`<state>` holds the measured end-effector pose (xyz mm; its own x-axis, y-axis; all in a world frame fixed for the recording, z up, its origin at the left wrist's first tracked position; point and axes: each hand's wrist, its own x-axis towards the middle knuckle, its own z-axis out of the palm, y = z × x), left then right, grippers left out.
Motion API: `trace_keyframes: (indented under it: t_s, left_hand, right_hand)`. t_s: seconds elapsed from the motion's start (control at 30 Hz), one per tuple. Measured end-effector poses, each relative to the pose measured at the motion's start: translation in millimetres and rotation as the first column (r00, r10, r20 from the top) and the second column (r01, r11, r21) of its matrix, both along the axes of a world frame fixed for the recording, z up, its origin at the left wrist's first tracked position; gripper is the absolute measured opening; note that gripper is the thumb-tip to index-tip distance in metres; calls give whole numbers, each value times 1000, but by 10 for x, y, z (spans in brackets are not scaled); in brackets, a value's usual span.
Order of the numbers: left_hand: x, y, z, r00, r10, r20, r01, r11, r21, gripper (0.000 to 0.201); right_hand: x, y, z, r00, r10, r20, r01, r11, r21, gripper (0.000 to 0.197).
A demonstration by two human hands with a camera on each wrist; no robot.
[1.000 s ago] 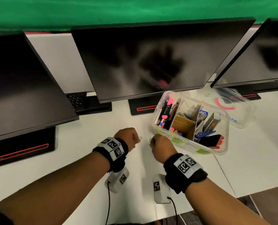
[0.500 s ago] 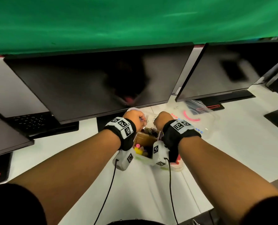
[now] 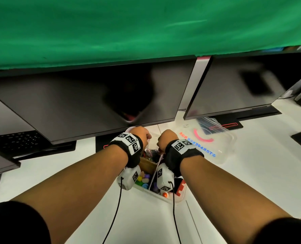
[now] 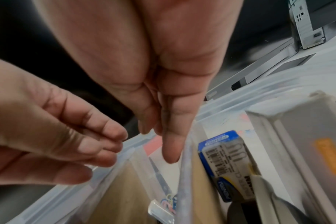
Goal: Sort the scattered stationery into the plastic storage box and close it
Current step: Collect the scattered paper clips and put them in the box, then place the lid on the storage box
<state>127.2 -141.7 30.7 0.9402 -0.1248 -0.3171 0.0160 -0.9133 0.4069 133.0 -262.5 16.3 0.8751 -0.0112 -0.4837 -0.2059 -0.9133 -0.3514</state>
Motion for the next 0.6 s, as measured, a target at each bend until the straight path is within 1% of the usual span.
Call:
trace_keyframes:
  t_s: [0.03, 0.1, 0.13, 0.2, 0.27, 0.33, 0.4, 0.47, 0.53, 0.57, 0.6]
  left_hand:
    - [13, 10, -2, 1000, 3, -10, -3, 1000, -14, 36]
    - [19, 31, 4, 1000, 24, -10, -24, 999, -41, 34]
    - [17, 57, -5, 999, 41, 15, -40, 998, -44, 30]
    - [4, 130, -17, 996, 65, 67, -63, 997, -34, 21]
    - [-30, 254, -39, 994, 56, 91, -59, 998, 30, 18]
    - [-70, 390, -58, 995, 33, 92, -46, 989, 140, 22]
    - [-105, 524, -92, 996, 29, 90, -48, 977, 210, 34]
    - [-137, 627, -135, 997, 54, 58, -67, 969, 239, 43]
    - [-195, 684, -155, 996, 84, 13, -85, 966, 243, 46]
    - [-227, 700, -172, 995, 97, -4, -94, 969, 227, 47]
    - [-266, 706, -186, 995, 103, -15, -98, 975, 199, 48]
  right_hand:
    - [-10, -10, 29, 998, -35, 59, 35, 999, -2, 27]
    - [39, -49, 26, 992, -72, 105, 69, 997, 36, 27]
    - [79, -108, 19, 993, -29, 114, 27, 1000, 16, 28]
    - [147, -288, 43, 986, -128, 106, 113, 984, 139, 30]
    - [224, -525, 89, 967, -242, 78, 213, 938, 273, 32]
    - [277, -812, 122, 944, -323, 59, 296, 914, 279, 31]
    - [336, -1123, 87, 925, -372, 72, 347, 908, 235, 31]
    - [346, -1418, -48, 928, -358, 106, 354, 934, 56, 35]
    - [298, -1656, -254, 960, -259, 106, 275, 945, -177, 38]
    - [247, -1729, -347, 975, -199, 97, 219, 938, -270, 37]
    - [195, -1799, -468, 984, -163, 75, 179, 929, -323, 39]
